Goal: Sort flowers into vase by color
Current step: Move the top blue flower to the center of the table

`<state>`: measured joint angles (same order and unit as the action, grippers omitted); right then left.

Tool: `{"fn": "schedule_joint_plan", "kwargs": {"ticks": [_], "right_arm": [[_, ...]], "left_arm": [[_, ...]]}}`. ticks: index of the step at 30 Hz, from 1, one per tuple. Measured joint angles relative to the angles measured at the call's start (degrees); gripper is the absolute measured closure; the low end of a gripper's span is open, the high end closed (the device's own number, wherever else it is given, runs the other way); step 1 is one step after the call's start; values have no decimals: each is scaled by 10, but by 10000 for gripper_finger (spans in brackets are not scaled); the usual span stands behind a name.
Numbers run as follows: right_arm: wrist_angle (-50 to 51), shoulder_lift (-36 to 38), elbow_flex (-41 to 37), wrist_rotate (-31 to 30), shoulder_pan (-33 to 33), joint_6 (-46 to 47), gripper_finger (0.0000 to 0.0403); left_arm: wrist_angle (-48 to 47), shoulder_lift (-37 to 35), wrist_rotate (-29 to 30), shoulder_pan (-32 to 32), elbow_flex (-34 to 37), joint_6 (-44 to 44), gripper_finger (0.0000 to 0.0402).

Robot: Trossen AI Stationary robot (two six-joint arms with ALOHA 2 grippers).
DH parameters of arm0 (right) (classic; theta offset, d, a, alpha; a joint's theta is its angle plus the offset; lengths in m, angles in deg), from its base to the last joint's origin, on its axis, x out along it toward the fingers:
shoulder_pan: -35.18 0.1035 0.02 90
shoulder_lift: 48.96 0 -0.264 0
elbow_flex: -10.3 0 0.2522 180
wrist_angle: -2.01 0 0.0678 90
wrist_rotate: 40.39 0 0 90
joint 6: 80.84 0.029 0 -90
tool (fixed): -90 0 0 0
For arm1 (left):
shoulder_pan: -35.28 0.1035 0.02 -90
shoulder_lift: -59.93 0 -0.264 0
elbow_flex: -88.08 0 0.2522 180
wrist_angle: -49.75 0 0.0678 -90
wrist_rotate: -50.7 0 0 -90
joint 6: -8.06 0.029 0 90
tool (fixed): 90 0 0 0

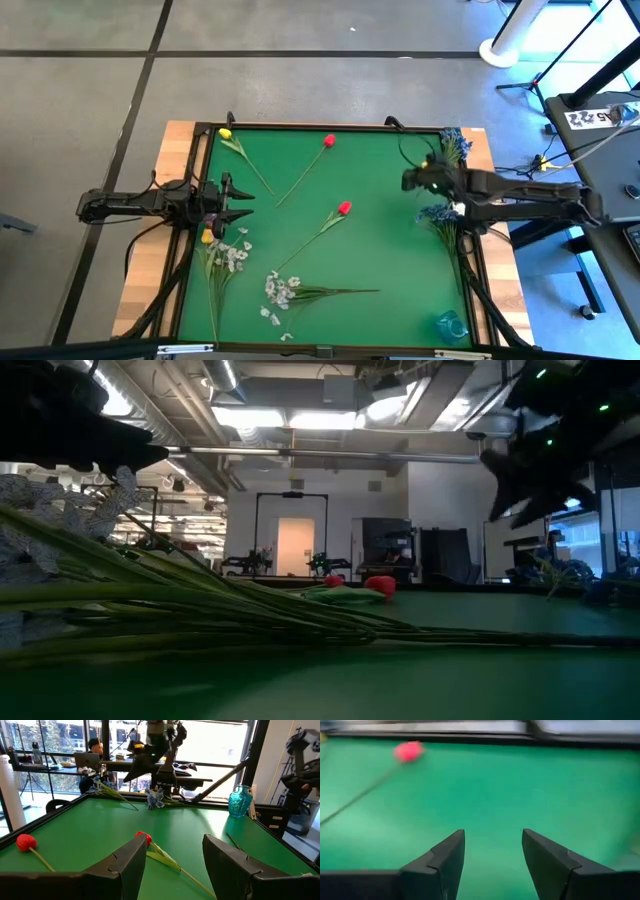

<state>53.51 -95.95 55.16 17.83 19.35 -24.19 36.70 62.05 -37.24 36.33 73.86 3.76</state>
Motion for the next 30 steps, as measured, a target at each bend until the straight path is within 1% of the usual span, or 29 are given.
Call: {"fn": "schedule_joint_plan", "kwargs": {"ticks": [3,8,13,17,20,25,28,30], "right_arm": [[43,-36,5,19,-59,77,205],[42,-92,-13,29,-129,173,205],[43,-137,-13,33,-152,210,197],[53,-175,-13,4,-155,306,177],[57,-219,-13,0,-160,346,177],[56,-276,-13,-21,-161,377,205],[42,-299,-13,-23,-161,378,239],[21,-307,-13,-24,-161,371,270]], "left_arm": [[0,0,0,0,0,0,211],[0,0,0,0,0,0,211],[0,0,0,0,0,0,211],[0,0,0,0,0,0,211],[0,0,0,0,0,0,211],[0,0,0,0,0,0,211],[0,0,0,0,0,0,211],[0,0,0,0,0,0,211]]}}
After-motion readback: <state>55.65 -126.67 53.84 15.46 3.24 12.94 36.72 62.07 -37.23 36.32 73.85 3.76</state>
